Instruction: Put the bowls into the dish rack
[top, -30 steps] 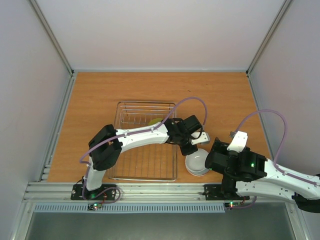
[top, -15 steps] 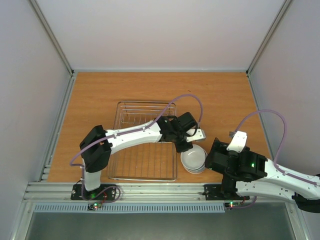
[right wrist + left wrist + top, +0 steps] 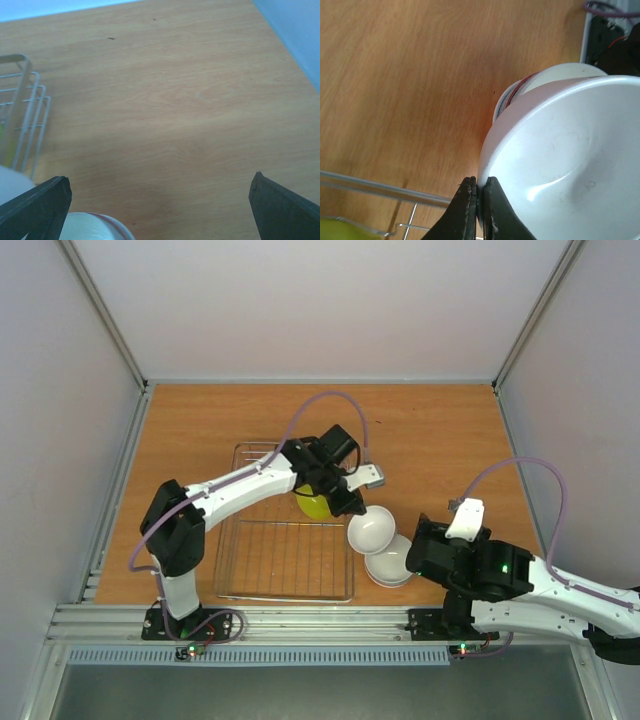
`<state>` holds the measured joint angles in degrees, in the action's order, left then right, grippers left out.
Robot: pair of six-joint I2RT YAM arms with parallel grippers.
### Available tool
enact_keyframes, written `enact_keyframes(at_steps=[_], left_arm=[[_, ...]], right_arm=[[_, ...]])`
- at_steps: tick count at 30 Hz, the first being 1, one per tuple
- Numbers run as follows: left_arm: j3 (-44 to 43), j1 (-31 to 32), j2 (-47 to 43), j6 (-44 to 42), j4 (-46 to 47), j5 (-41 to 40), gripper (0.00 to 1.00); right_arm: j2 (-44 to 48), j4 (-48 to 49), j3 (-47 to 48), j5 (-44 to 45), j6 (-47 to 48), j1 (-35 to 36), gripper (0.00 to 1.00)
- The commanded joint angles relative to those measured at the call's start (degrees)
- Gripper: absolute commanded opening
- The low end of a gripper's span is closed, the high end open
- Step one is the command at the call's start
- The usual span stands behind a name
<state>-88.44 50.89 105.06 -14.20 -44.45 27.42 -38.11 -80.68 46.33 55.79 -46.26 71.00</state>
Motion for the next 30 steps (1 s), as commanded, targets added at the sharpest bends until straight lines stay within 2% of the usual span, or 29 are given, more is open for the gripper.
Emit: enact_keyframes(at_steps=[1,7,12,15,19,24,30], left_arm=[[-1.3,-4.8,-5.1,0.4,-0.3,12.1,0.00],[1.8,-9.4,-8.5,2.3,3.1,22.5,0.00],[3.6,-10.7,-9.6,2.7,5.4,28.6,0.01],[4.3,-10.8,-9.8,2.8,6.5,27.8,0.00],[5.6,-11.3,-10.3,3.5,8.6,24.9,0.00],[6.5,-11.8,-11.8,3.9,9.8,22.6,0.00],[7.9,-12.4,-14.2,3.9,11.4,20.3,0.01]], right_arm=[[0.0,9.9,2.7,-1.4,10.6,0.5,0.99],[6.8,33.4,-0.6,-13.7,27.1,0.4,0.99],[11.2,44.1,-2.8,-19.3,32.0,0.4,0.99],[11.1,49.4,-2.7,-22.6,34.6,0.4,0.99],[7.4,52.7,-0.8,-25.9,35.5,0.4,0.99],[2.8,52.2,0.8,-25.9,33.4,0.4,0.99],[3.9,48.6,-0.7,-23.6,27.7,0.4,0.97]])
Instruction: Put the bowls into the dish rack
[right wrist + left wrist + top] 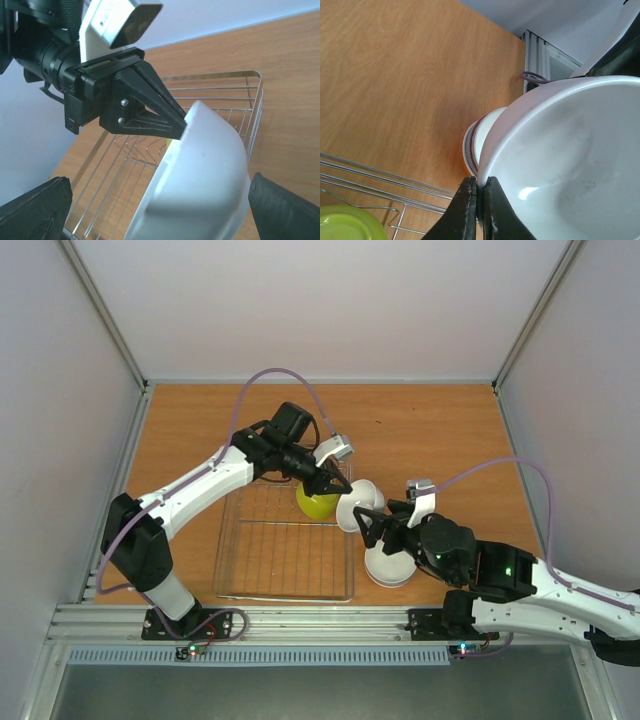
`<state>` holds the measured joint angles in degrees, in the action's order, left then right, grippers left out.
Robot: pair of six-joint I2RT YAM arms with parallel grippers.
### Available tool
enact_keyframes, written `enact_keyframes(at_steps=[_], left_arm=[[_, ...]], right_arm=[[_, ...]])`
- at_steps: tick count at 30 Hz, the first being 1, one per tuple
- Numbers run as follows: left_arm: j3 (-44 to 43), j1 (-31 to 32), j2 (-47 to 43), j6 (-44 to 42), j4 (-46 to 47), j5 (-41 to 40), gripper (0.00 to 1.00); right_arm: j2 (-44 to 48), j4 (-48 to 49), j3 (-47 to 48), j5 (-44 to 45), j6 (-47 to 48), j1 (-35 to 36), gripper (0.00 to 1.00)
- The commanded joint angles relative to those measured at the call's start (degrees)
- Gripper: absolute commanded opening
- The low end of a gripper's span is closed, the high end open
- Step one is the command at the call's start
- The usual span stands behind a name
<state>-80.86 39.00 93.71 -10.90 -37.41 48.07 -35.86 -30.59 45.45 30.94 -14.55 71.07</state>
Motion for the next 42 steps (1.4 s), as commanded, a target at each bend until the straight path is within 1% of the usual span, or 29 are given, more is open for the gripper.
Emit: enact_keyframes(at_steps=[1,6,16,21,25,28,31,34,37,40,41,42], left_arm=[[0.4,-0.6,-3.0,0.5,4.3,-0.4,0.01],[0.4,-0.8,-3.1,0.4,4.4,-0.3,0.01],[0.6,-0.9,-3.8,0.7,4.8,1.8,0.00],[1.5,-1.0,-4.8,0.9,5.9,4.4,0.00],[1.6,-1.1,-4.8,1.1,5.9,6.7,0.01],[1.8,-1.1,-4.7,1.1,6.0,7.0,0.01],[2.2,-1.2,-4.7,1.1,6.1,7.8,0.01],[2.4,-1.1,-4.7,1.3,6.5,8.6,0.00],[2.6,-1.1,-5.0,1.3,6.7,8.6,0.00],[2.8,-1.2,-5.1,1.3,6.9,7.7,0.01],[3.0,-1.1,-5.2,1.4,7.0,7.3,0.01],[3.0,-1.1,-5.3,1.5,7.1,7.0,0.00]], right_arm=[[2.1,-1.8,-0.2,1.8,-4.7,0.4,0.97],[3.4,-2.3,-1.4,2.2,-5.8,0.3,0.94],[1.0,-0.3,-2.8,0.9,-6.2,0.4,0.90],[0.4,0.8,-3.9,0.9,-6.1,0.3,0.88],[-0.1,2.4,-4.2,0.7,-5.5,0.3,0.84],[-0.5,3.4,-4.2,0.3,-4.9,0.3,0.78],[-1.0,4.3,-4.2,0.0,-4.6,0.3,0.67],[-1.1,5.1,-4.2,-0.7,-4.2,0.3,0.51],[-0.9,5.5,-4.0,-1.3,-3.6,0.3,0.30],[-1.0,4.8,-3.3,-1.3,-3.2,0.3,0.05],[-1.2,4.2,-2.9,-1.0,-3.2,0.3,0.02],[-1.3,3.6,-2.5,-0.7,-3.0,0.3,0.01]])
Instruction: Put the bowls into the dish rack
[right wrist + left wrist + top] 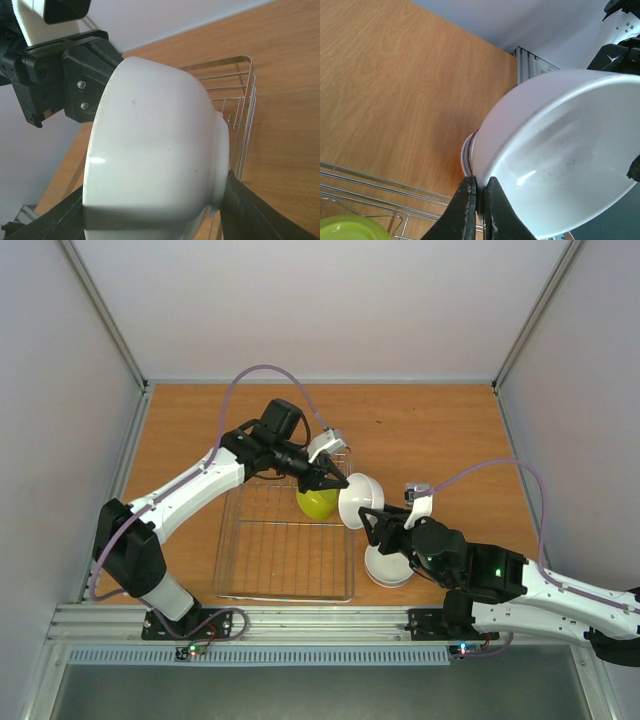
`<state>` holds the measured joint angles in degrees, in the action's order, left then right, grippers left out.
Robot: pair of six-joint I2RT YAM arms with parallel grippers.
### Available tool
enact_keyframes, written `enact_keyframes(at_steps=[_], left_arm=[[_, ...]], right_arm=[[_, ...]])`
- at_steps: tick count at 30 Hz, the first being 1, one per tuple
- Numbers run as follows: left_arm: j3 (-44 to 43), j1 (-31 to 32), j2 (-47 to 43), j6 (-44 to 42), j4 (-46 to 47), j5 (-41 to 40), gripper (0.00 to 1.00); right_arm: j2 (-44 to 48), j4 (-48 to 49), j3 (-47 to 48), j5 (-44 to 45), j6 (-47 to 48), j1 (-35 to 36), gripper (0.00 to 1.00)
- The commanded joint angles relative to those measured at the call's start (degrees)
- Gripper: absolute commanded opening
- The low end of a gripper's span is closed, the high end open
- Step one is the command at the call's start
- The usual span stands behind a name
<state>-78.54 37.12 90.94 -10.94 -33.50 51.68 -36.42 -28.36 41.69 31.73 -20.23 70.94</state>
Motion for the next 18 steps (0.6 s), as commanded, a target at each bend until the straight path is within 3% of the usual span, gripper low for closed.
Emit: enact_keyframes(at_steps=[1,5,6,8,11,16,18], left_arm=[[0.7,0.7,-2.6,1.6,3.2,3.0,0.00],[0.8,0.7,-3.2,1.6,3.3,-1.4,0.00],[0.8,0.7,-3.4,1.6,3.4,-3.1,0.05],[1.0,0.8,-4.0,1.6,3.6,-6.8,0.20],[1.2,0.7,-5.0,1.7,4.0,-12.8,0.31],[0.8,0.7,-6.8,1.0,4.2,-26.5,0.64],[-0.1,0.8,-7.0,-0.3,3.3,-33.1,0.72]], right_arm=[[-0.8,0.9,1.6,-1.2,2.8,0.4,0.01],[-1.9,-2.4,4.1,0.7,3.7,0.5,0.01],[-2.5,-4.4,5.2,1.7,3.6,0.4,0.01],[-4.7,-8.7,7.9,4.1,3.3,0.5,0.01],[-9.4,-16.9,12.6,8.5,2.5,0.4,0.01],[-21.8,-29.6,23.6,15.4,1.2,0.4,0.01],[-26.8,-32.8,27.4,17.1,1.6,0.4,0.01]])
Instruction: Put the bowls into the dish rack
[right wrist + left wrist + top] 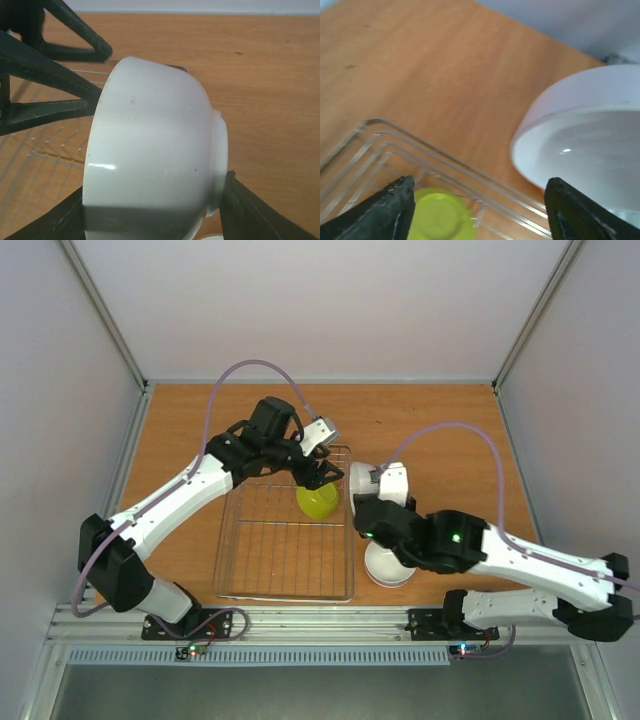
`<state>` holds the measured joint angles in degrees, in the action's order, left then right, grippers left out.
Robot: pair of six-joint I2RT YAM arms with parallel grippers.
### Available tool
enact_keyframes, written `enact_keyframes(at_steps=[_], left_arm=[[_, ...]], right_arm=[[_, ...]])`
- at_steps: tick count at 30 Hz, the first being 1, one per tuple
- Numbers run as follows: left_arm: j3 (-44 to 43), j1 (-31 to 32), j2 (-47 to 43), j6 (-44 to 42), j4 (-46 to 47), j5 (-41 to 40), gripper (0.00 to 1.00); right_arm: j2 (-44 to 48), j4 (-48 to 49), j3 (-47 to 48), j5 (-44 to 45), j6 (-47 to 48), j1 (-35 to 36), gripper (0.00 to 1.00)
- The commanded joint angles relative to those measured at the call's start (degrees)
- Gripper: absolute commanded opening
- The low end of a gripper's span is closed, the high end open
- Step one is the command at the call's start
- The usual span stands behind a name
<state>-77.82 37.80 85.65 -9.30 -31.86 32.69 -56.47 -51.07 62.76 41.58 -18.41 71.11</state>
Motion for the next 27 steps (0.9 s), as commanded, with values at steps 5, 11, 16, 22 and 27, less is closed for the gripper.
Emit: enact_keyframes(at_steps=[5,11,16,22,27], left_arm=[[1.6,-1.0,-5.1,-7.6,3.0,-31.5,0.81],[11.2,-10.7,-14.5,-7.4,5.7,-29.1,0.83],[17.0,-21.8,-21.1,-5.5,6.9,-23.8,0.81],[23.6,-30.1,-24.6,-4.1,11.3,-25.1,0.80],[24.8,-36.1,-25.2,-1.5,12.3,-25.1,0.80]], right_arm=[[-17.0,-9.4,12.7,8.3,5.2,0.2,0.01],[-26.6,-1.9,18.3,5.3,13.9,0.2,0.01],[-33.5,1.3,23.7,3.7,17.5,0.2,0.01],[-41.9,2.7,30.7,1.7,21.7,0.2,0.01],[-48.5,2.0,36.2,0.8,22.3,0.2,0.01]])
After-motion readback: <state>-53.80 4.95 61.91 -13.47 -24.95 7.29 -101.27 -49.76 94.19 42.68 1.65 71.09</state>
